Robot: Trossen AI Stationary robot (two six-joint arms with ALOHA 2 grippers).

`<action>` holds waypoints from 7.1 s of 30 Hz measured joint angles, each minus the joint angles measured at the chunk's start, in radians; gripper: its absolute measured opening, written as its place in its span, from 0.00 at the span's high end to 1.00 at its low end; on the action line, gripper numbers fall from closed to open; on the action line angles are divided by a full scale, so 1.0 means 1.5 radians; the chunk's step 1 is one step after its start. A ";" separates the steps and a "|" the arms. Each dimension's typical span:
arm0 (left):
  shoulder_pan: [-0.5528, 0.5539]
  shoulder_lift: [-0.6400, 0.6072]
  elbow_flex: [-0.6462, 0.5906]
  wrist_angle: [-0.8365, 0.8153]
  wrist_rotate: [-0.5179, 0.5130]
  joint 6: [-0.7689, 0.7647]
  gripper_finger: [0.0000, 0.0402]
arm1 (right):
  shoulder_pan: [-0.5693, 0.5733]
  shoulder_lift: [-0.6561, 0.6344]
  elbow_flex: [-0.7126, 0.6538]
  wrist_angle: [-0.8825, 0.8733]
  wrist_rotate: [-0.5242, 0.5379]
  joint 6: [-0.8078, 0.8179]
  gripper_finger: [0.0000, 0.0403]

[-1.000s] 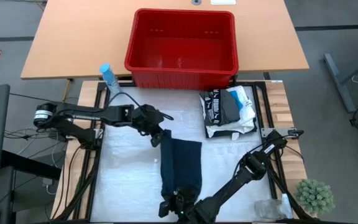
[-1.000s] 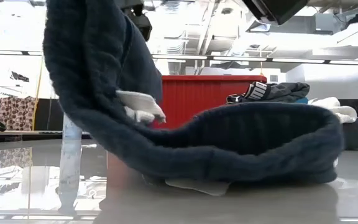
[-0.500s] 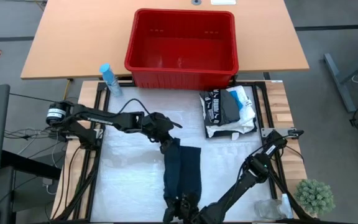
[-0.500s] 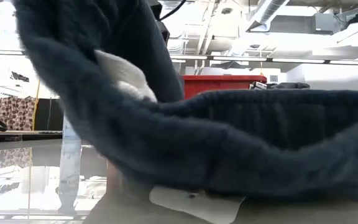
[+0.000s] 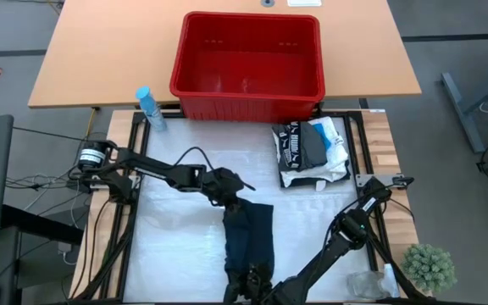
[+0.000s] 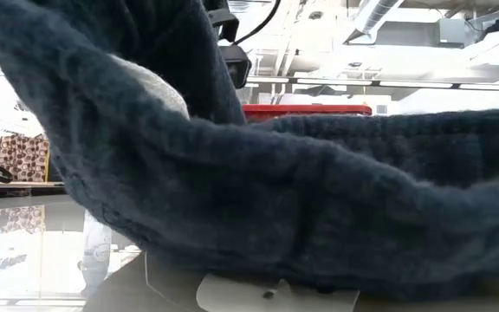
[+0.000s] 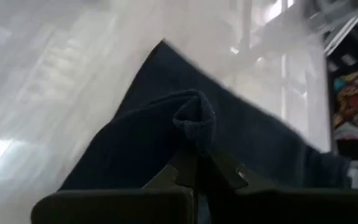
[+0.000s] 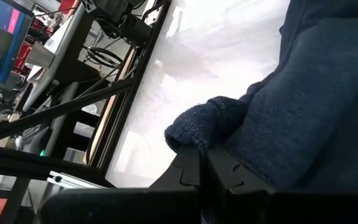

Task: Fold laundry
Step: Fold the black shorts

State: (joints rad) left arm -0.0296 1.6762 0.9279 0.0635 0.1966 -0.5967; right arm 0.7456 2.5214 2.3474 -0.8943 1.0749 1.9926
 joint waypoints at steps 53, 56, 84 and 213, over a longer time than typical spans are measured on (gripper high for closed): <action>0.031 0.007 0.082 -0.254 0.210 0.359 0.70 | 0.010 0.000 0.000 -0.007 -0.002 -0.007 0.95; 0.027 0.007 0.082 -0.308 0.160 0.391 0.84 | 0.011 0.000 0.000 -0.007 -0.002 -0.007 0.95; -0.036 0.007 -0.030 -0.131 0.053 0.430 1.00 | 0.011 0.000 0.000 -0.007 0.001 -0.002 0.95; -0.054 0.082 -0.034 -0.085 -0.087 0.426 1.00 | -0.133 -0.136 0.001 -0.208 -0.376 -0.137 0.84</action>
State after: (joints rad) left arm -0.1112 1.7985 0.8772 -0.0647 0.0662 0.0425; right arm 0.5463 2.3168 2.3489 -1.2062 0.5110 1.7871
